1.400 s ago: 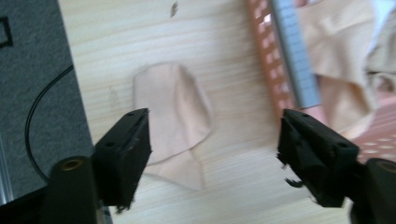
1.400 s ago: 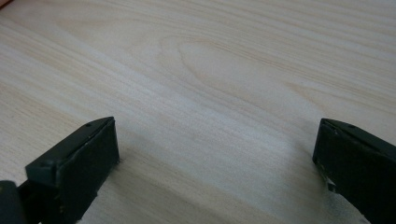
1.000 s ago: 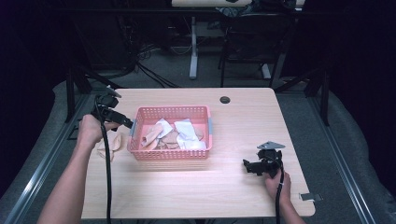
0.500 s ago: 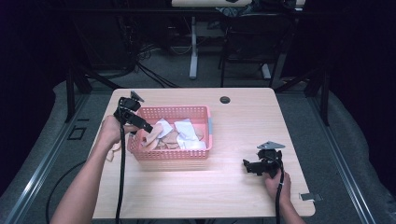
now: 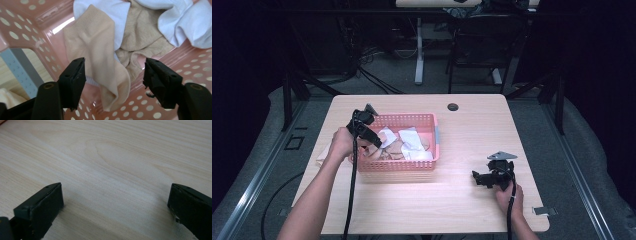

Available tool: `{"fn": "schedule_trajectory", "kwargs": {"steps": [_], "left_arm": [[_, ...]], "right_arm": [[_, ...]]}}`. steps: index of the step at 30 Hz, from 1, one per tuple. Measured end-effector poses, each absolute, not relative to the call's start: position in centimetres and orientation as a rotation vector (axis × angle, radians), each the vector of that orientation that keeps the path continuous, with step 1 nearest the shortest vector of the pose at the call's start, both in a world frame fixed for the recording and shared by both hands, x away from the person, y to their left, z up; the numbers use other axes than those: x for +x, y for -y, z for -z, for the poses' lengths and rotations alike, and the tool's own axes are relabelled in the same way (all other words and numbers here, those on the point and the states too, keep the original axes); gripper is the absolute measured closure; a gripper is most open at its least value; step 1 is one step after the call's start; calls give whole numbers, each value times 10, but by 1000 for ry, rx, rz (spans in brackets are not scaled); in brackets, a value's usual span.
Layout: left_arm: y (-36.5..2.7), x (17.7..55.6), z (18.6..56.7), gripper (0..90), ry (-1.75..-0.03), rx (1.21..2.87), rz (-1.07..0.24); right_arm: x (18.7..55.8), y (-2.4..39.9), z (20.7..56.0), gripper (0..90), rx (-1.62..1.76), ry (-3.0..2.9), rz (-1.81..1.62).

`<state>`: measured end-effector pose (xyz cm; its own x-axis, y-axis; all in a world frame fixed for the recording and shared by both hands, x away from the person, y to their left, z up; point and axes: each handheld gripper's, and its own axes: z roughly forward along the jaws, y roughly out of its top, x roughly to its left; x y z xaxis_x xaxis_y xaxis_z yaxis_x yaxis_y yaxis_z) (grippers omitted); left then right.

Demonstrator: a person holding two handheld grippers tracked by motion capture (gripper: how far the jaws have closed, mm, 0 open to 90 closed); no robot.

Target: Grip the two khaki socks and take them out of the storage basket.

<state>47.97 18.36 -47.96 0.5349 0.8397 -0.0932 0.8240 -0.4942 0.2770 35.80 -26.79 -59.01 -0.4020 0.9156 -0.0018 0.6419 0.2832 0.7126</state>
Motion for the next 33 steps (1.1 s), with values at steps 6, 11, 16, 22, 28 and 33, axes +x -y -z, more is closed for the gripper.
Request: {"fn": "schedule_trajectory", "kwargs": {"steps": [6,11,16,22,28,33], "left_arm": [[-185,484,491,470,-1439,2505,-64],[-186,485,500,563,-1480,2526,-69],[-188,484,502,744,-1480,2538,-59],[-190,482,490,855,-1454,2534,-61],[-194,480,469,860,-1425,2502,-78],[-196,479,450,859,-1407,2474,-96]], "right_arm": [[358,268,590,0,1399,-2146,-902],[358,268,590,0,1398,-2146,-898],[358,268,590,0,1399,-2143,-897],[358,268,590,0,1400,-2143,-900],[358,268,590,0,1398,-2143,-898],[358,268,590,0,1402,-2143,-898]]}}
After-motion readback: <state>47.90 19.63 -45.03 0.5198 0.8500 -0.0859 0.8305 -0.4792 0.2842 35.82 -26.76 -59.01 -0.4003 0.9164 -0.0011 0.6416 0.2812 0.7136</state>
